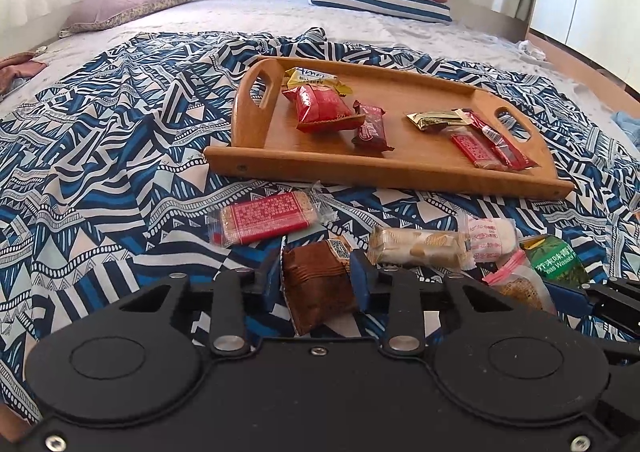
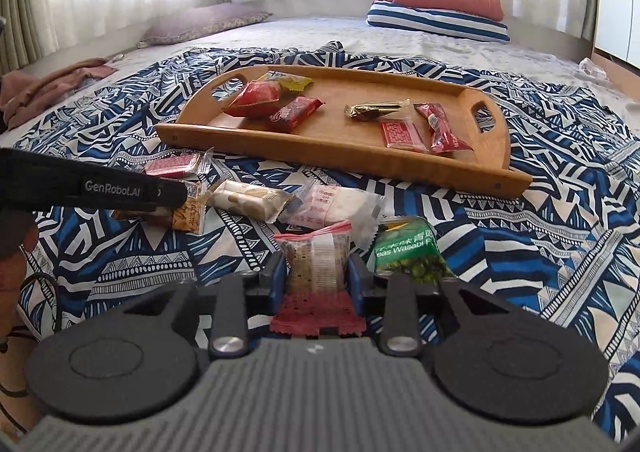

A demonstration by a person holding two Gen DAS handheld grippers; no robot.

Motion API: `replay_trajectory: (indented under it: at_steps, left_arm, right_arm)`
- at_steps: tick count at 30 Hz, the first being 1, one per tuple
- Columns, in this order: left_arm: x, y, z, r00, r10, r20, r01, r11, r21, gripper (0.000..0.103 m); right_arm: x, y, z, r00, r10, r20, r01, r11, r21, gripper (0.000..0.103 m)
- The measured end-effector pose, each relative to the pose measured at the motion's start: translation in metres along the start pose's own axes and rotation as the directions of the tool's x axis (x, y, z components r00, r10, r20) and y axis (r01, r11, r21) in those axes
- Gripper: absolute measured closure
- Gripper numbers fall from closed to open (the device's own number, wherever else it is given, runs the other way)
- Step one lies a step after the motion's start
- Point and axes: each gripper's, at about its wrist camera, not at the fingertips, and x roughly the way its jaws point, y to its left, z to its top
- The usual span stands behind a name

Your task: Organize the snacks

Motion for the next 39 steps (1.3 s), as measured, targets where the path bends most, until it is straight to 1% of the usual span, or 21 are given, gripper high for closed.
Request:
replay_trajectory:
  at_steps: [1, 2, 3, 4, 5, 6, 9, 13, 15, 17, 19, 20, 21, 22, 23, 24, 27, 28, 29, 33, 39]
  left_arm:
    - [-0.001, 0.001, -0.002, 1.000, 0.004, 0.000, -0.004, 1.000, 0.001, 0.064]
    - [-0.002, 0.001, -0.004, 1.000, 0.010, 0.001, -0.010, 1.000, 0.004, 0.051]
    - [-0.003, 0.001, -0.006, 1.000, 0.017, 0.005, -0.017, 1.000, 0.008, 0.030]
    - [-0.003, 0.001, -0.008, 1.000, 0.024, 0.011, -0.024, 1.000, 0.015, 0.018]
    - [-0.003, 0.000, -0.010, 0.999, 0.030, 0.018, -0.030, 0.999, 0.025, 0.013]
    - [-0.003, -0.001, -0.011, 0.999, 0.032, 0.023, -0.033, 0.999, 0.035, 0.013]
    - [0.001, -0.005, -0.012, 0.999, 0.039, 0.014, -0.040, 0.998, 0.052, 0.013]
    - [0.012, -0.009, -0.011, 0.999, 0.046, -0.017, -0.046, 0.998, 0.047, 0.016]
    - [0.014, -0.012, -0.013, 0.999, 0.047, -0.009, -0.046, 0.998, 0.053, 0.016]
    - [0.018, -0.015, -0.015, 0.999, 0.032, -0.010, -0.031, 0.996, 0.084, 0.015]
    - [0.019, -0.018, -0.016, 0.999, 0.033, 0.001, -0.033, 0.993, 0.116, 0.016]
    - [0.019, -0.019, -0.016, 1.000, 0.028, 0.001, -0.028, 0.993, 0.115, 0.016]
    - [0.018, -0.018, -0.015, 1.000, 0.025, 0.001, -0.025, 0.994, 0.108, 0.020]
    - [0.018, -0.018, -0.015, 1.000, 0.022, 0.004, -0.022, 0.995, 0.102, 0.023]
    - [0.016, -0.018, -0.015, 1.000, 0.021, 0.008, -0.022, 0.995, 0.100, 0.031]
    - [0.015, -0.019, -0.015, 1.000, 0.020, 0.014, -0.021, 0.995, 0.102, 0.037]
    - [0.009, -0.019, -0.017, 1.000, 0.007, 0.022, -0.009, 0.996, 0.091, 0.043]
    - [0.008, -0.018, -0.017, 1.000, 0.001, 0.023, -0.003, 0.997, 0.081, 0.043]
    - [0.006, -0.017, -0.017, 1.000, -0.003, 0.022, 0.002, 0.997, 0.072, 0.046]
    - [0.000, -0.013, -0.018, 1.000, -0.018, 0.020, 0.017, 0.999, 0.048, 0.047]
    - [-0.008, -0.009, -0.018, 0.999, -0.035, 0.016, 0.034, 0.999, 0.025, 0.048]
  right_arm:
    - [-0.001, 0.001, -0.001, 1.000, -0.002, -0.001, 0.002, 1.000, -0.001, 0.065]
    - [-0.001, 0.002, -0.001, 1.000, -0.005, -0.001, 0.005, 1.000, -0.003, 0.064]
    - [-0.002, 0.002, -0.002, 1.000, -0.008, -0.001, 0.008, 1.000, -0.006, 0.062]
    - [-0.003, 0.003, -0.003, 1.000, -0.008, -0.001, 0.008, 1.000, -0.010, 0.056]
    - [-0.004, 0.004, -0.004, 1.000, -0.007, -0.001, 0.007, 1.000, -0.014, 0.053]
    - [-0.005, 0.006, -0.005, 1.000, -0.006, 0.000, 0.006, 1.000, -0.019, 0.053]
    - [-0.008, 0.010, -0.009, 1.000, -0.017, 0.009, 0.017, 0.999, -0.039, 0.047]
    - [-0.010, 0.015, -0.014, 0.999, -0.041, 0.026, 0.043, 0.997, -0.067, 0.046]
    - [-0.009, 0.017, -0.016, 0.998, -0.051, 0.030, 0.053, 0.995, -0.080, 0.046]
    - [-0.009, 0.020, -0.019, 0.997, -0.062, 0.041, 0.065, 0.993, -0.097, 0.046]
    - [-0.008, 0.022, -0.021, 0.996, -0.072, 0.049, 0.077, 0.991, -0.105, 0.045]
    - [-0.007, 0.023, -0.021, 0.996, -0.077, 0.054, 0.082, 0.991, -0.107, 0.045]
    - [-0.007, 0.024, -0.023, 0.995, -0.082, 0.060, 0.089, 0.990, -0.110, 0.045]
    - [-0.007, 0.025, -0.023, 0.994, -0.089, 0.063, 0.095, 0.989, -0.111, 0.046]
    - [-0.007, 0.026, -0.024, 0.993, -0.094, 0.065, 0.101, 0.989, -0.109, 0.057]
    - [-0.007, 0.027, -0.024, 0.994, -0.091, 0.067, 0.098, 0.989, -0.109, 0.057]
    - [-0.009, 0.029, -0.025, 0.993, -0.093, 0.073, 0.100, 0.990, -0.097, 0.060]
    - [-0.009, 0.028, -0.025, 0.993, -0.093, 0.072, 0.099, 0.991, -0.086, 0.064]
    - [-0.010, 0.027, -0.024, 0.994, -0.089, 0.070, 0.094, 0.993, -0.075, 0.064]
    - [-0.013, 0.023, -0.018, 0.996, -0.072, 0.057, 0.075, 0.996, -0.054, 0.065]
    - [-0.020, 0.024, -0.013, 0.995, -0.069, 0.070, 0.073, 0.996, -0.045, 0.066]
